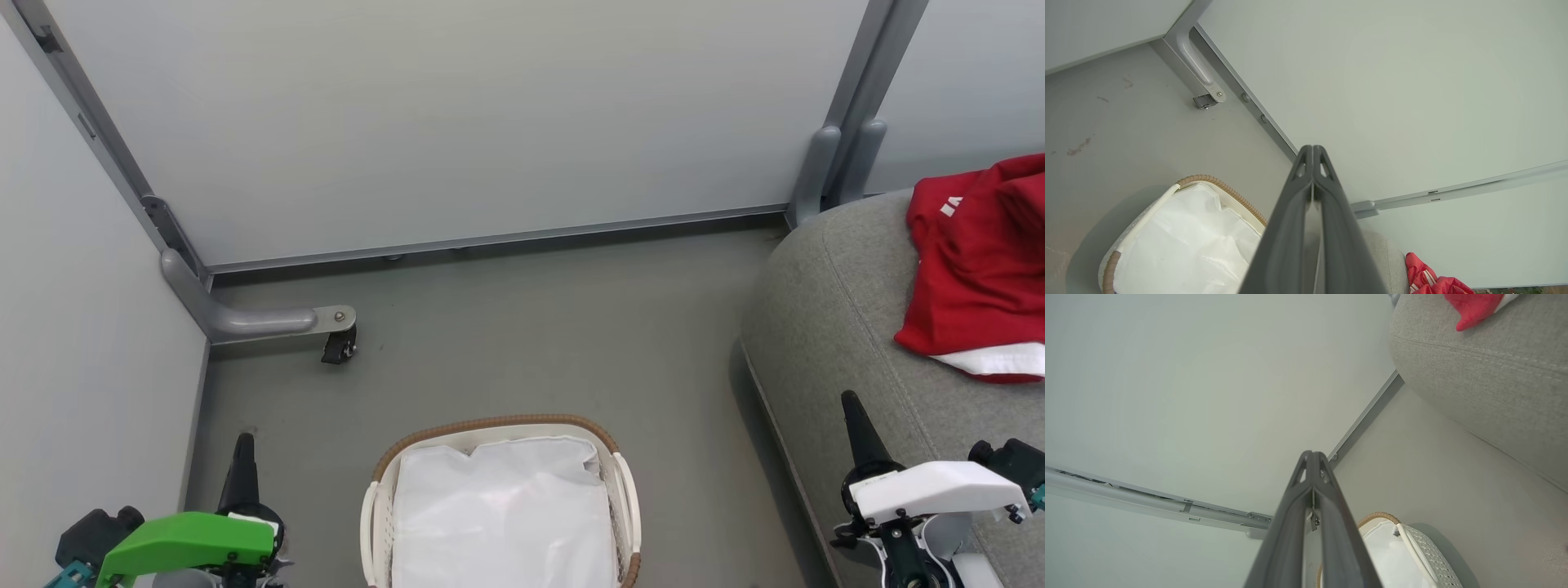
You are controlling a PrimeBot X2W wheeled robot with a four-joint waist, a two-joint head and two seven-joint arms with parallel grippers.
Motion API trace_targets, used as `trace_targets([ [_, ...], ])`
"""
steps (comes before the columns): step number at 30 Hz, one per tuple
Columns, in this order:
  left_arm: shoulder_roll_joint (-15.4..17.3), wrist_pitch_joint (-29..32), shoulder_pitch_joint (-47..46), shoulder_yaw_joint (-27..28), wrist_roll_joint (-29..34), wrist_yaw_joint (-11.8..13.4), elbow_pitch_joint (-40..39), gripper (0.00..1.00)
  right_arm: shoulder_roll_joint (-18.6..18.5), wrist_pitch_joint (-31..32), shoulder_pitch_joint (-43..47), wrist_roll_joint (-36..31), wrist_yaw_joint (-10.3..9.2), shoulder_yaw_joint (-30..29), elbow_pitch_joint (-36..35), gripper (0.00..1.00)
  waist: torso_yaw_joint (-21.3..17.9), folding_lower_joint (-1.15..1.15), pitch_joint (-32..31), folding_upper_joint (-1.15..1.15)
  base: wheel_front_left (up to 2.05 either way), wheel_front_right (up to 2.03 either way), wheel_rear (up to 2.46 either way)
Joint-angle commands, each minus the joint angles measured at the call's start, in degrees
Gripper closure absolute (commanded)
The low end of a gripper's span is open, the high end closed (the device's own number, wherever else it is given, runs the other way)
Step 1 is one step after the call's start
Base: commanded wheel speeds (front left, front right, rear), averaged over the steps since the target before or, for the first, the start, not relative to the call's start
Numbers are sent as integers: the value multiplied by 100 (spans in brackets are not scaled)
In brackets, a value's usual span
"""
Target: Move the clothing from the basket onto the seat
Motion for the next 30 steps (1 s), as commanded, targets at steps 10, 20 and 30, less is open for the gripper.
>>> trace_targets([
  [10,25,189,-204,125,-640,-62,-130,100,-46,188,-109,700,-3,-62,-143,100,0,0,9,0,0,0,0],
  [20,28,328,-252,202,-1104,-97,-187,100,-49,325,-114,1235,-3,-101,-194,100,0,0,18,0,0,0,0],
  [30,29,457,-299,277,-1543,-123,-231,100,-52,454,-112,1718,-3,-136,-239,100,-1,0,27,0,0,0,0],
])
